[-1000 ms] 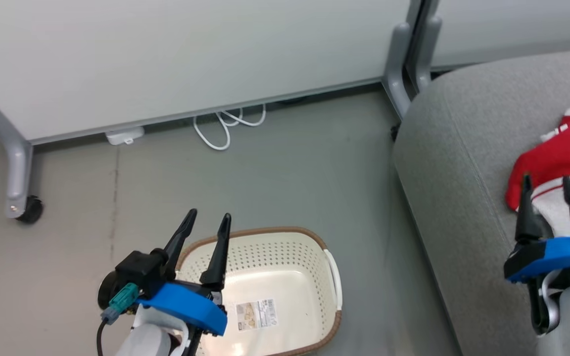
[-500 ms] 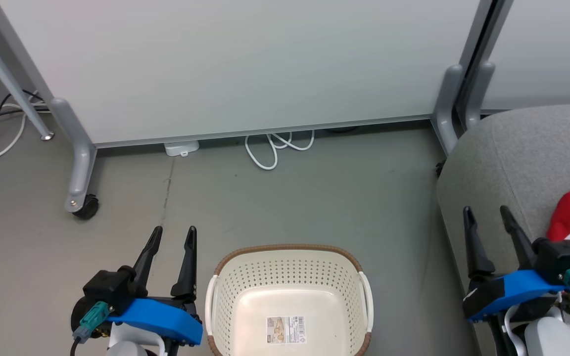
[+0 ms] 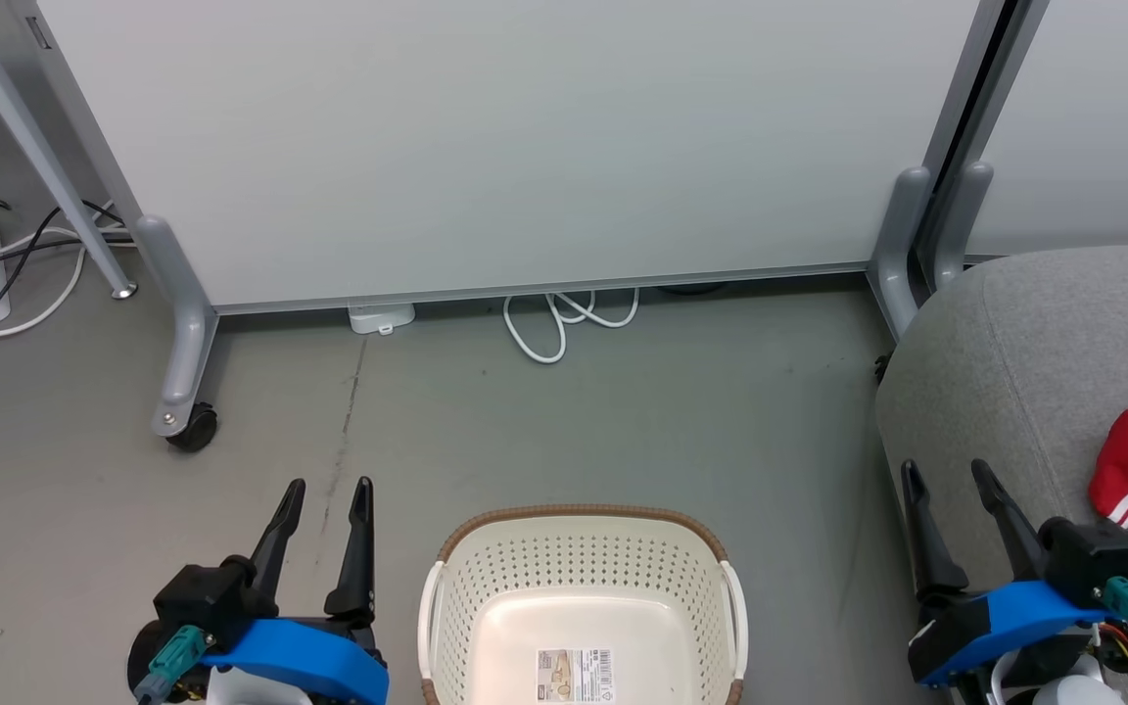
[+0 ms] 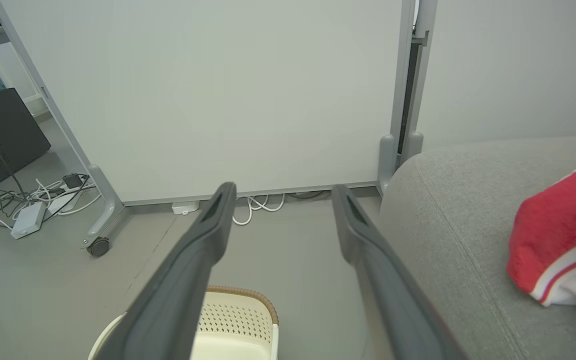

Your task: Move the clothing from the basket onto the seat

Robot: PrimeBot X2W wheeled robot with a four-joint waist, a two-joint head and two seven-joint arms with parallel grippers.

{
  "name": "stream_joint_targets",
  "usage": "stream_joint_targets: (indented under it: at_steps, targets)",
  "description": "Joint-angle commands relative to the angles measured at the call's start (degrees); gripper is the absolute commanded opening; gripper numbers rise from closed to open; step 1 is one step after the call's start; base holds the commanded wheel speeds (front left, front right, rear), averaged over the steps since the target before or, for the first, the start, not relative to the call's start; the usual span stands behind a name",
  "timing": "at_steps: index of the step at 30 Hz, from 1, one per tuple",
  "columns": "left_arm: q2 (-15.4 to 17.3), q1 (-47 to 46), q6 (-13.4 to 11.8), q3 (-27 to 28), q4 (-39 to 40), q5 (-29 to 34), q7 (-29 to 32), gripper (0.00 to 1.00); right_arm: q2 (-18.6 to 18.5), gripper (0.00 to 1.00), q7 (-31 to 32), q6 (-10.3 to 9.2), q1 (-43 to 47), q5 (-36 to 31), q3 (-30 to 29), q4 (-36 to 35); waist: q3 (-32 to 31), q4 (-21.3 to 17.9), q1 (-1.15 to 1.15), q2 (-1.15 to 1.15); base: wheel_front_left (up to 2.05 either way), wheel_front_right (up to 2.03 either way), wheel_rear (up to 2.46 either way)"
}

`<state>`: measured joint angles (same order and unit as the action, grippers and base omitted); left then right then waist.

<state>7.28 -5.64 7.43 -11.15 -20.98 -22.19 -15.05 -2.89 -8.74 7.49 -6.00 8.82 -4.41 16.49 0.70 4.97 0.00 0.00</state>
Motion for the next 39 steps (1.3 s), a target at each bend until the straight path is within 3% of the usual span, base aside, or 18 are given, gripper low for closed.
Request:
stream_joint_targets:
  at_steps: [1,18,19,30,39]
  targets:
    - [0.1,0.5,0.0,0.4,-0.2,0.2,-0.2,1.0,0.0,1.0,0.1,0.01,1.0,0.4,0.0,-0.3,-0.1,-0.2,0.0,0.0,0.0,0.0,0.0]
    - [0.1,0.7,0.1,-0.4,-1.1,-0.4,-0.2,1.0,0.0,1.0,0.2,0.01,1.8,1.5,0.9,-0.8,-0.1,-0.9,0.0,0.0,0.0,0.0,0.0]
    - [0.0,0.7,0.0,-0.5,-1.1,-0.4,0.0,0.0,0.0,0.0,0.3,0.0,0.9,1.1,0.8,-0.7,-0.1,-0.9,0.0,0.0,0.0,0.0,0.0]
    - [-0.9,5.1,0.0,-0.8,-5.6,-1.0,0.5,0.0,0.5,0.0,0.6,0.0,3.0,1.5,0.7,4.4,-0.1,-0.9,0.0,0.0,0.0,0.0,0.0]
    - [-1.2,4.3,0.0,1.4,-4.0,-9.7,3.0,0.0,0.4,0.0,2.4,0.0,2.5,11.6,0.3,3.6,-0.1,-1.2,0.0,0.0,0.0,0.0,0.0]
